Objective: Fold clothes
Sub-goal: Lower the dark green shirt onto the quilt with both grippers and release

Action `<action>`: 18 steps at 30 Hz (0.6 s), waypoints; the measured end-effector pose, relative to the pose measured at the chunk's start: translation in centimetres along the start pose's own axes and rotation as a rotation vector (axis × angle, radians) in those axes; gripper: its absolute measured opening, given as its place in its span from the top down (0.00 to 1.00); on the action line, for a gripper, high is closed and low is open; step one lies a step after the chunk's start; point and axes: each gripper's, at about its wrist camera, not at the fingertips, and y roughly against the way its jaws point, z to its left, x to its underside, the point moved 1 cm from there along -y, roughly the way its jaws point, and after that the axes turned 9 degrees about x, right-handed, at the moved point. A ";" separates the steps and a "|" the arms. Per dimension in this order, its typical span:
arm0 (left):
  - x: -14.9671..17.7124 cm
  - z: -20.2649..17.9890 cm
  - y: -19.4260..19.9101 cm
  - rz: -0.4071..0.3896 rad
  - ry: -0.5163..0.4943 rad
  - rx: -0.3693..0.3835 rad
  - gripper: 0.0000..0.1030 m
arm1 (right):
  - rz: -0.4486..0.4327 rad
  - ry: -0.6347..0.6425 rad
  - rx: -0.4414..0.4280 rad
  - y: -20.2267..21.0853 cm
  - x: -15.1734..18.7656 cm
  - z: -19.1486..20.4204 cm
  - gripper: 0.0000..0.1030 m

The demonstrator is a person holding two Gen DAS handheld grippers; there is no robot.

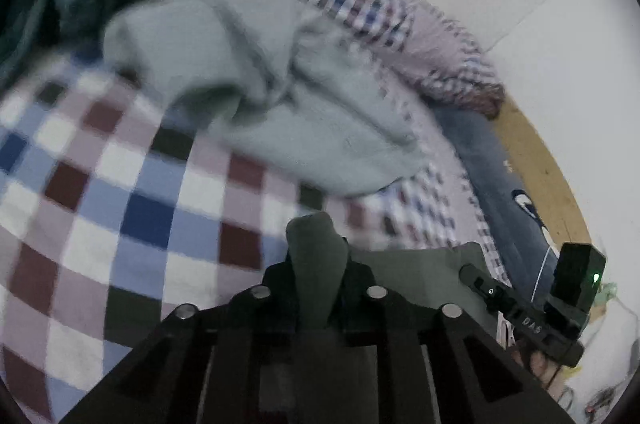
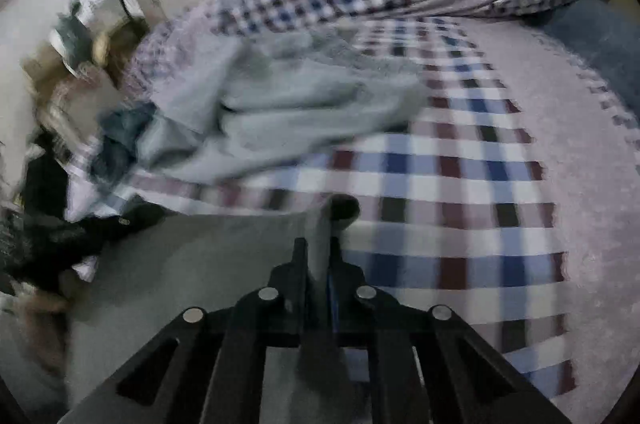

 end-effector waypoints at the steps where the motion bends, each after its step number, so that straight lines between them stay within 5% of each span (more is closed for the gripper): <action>1: -0.1 0.3 -0.1 0.003 0.022 -0.014 0.74 | 0.018 0.003 0.045 -0.6 0.4 -0.2 0.89; 3: -0.5 -0.3 0.8 -0.030 0.009 -0.092 0.63 | 0.043 -0.004 0.225 -1.2 0.9 -1.2 0.84; 4: -0.8 -0.8 1.4 -0.055 -0.005 -0.145 0.53 | 0.030 -0.032 0.240 -0.6 0.8 -1.7 0.84; 6: -1.4 -2.4 3.1 -0.124 -0.042 -0.224 0.50 | -0.017 -0.081 0.216 0.9 0.2 -1.9 0.77; 8: -2.2 -4.5 4.5 -0.164 -0.093 -0.214 0.38 | -0.085 -0.109 0.161 2.9 -0.5 -1.2 0.47; 9: -2.3 -5.8 4.9 -0.169 -0.126 -0.183 0.32 | -0.118 -0.123 0.133 3.8 -0.9 -0.8 0.44; 11: -2.0 -8.3 4.7 -0.143 -0.179 -0.103 0.20 | -0.168 -0.130 0.057 4.9 -1.4 0.5 0.37; 13: -1.3 -9.9 3.5 -0.101 -0.205 -0.054 0.18 | -0.182 -0.109 0.007 4.8 -1.3 2.2 0.32; 18: 1.0 -9.5 -2.2 0.060 -0.280 -0.185 0.18 | -0.081 0.049 0.064 0.5 1.0 5.4 0.31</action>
